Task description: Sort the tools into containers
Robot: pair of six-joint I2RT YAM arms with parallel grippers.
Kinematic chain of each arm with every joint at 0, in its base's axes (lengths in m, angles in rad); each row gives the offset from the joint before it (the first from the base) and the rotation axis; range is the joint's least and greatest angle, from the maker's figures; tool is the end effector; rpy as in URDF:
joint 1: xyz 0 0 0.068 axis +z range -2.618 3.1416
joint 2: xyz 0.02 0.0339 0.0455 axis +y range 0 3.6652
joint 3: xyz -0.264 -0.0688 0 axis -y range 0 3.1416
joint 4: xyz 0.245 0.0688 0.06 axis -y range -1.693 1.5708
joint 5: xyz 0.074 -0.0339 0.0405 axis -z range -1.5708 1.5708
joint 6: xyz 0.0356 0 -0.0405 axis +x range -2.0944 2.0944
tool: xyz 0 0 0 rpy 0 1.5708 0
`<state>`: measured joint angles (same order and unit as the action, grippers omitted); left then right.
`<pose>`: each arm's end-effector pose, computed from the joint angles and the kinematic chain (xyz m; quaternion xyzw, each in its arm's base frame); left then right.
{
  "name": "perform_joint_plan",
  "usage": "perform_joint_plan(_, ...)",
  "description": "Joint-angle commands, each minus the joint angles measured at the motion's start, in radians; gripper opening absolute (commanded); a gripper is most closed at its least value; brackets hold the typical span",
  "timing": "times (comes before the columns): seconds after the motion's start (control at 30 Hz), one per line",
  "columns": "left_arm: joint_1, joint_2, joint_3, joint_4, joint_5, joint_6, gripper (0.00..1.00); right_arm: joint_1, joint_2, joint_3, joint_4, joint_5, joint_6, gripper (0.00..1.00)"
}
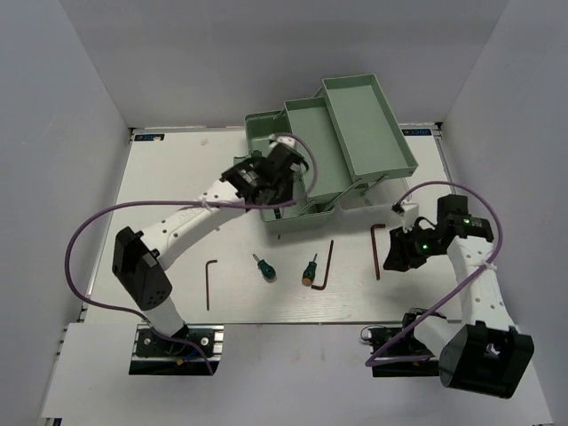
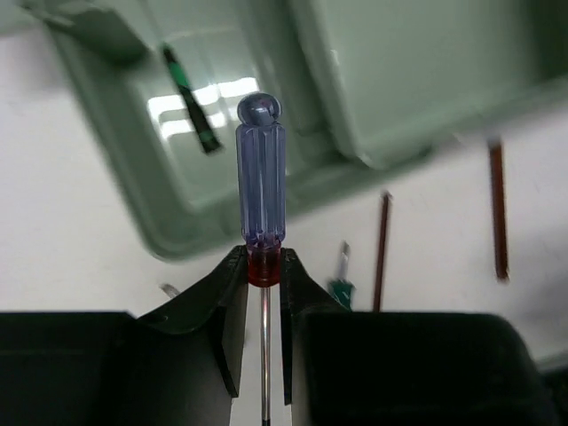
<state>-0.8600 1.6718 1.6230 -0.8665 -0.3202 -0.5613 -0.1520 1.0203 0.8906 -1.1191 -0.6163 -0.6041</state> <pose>0.2433 -0.2655 0.3387 0.0883 0.9319 -0.0929 0.3393 0.1664 -0.0047 0.2686 -0.2582 0.9057 0.2219 0.2525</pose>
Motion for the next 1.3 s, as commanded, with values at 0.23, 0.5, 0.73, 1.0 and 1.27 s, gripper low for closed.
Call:
perform_joint_plan(0.23, 0.274, 0.192, 0.294, 0.028, 0.038, 0.07, 0.0, 0.147, 0.181, -0.125, 0.375, 0.272, 0.205, 0.51)
perform_joint_plan(0.5, 0.357, 0.384, 0.485, -0.016, 0.128, 0.092, 0.1, 0.29, 0.332, -0.156, 0.62, 0.475, 0.352, 0.52)
perform_joint_plan(0.73, 0.388, 0.384, 0.414, 0.021, 0.171, 0.092, 0.34, 0.338, 0.423, -0.148, 0.683, 0.605, 0.431, 0.48)
perform_joint_plan(1.0, 0.388, 0.365, 0.414, 0.041, 0.227, 0.126, 0.63, 0.356, 0.454, -0.153, 0.624, 0.587, 0.489, 0.1)
perform_joint_plan(1.27, 0.375, 0.238, 0.324, 0.061, 0.28, 0.173, 0.72, 0.345, 0.315, -0.165, 0.501, 0.503, 0.403, 0.0)
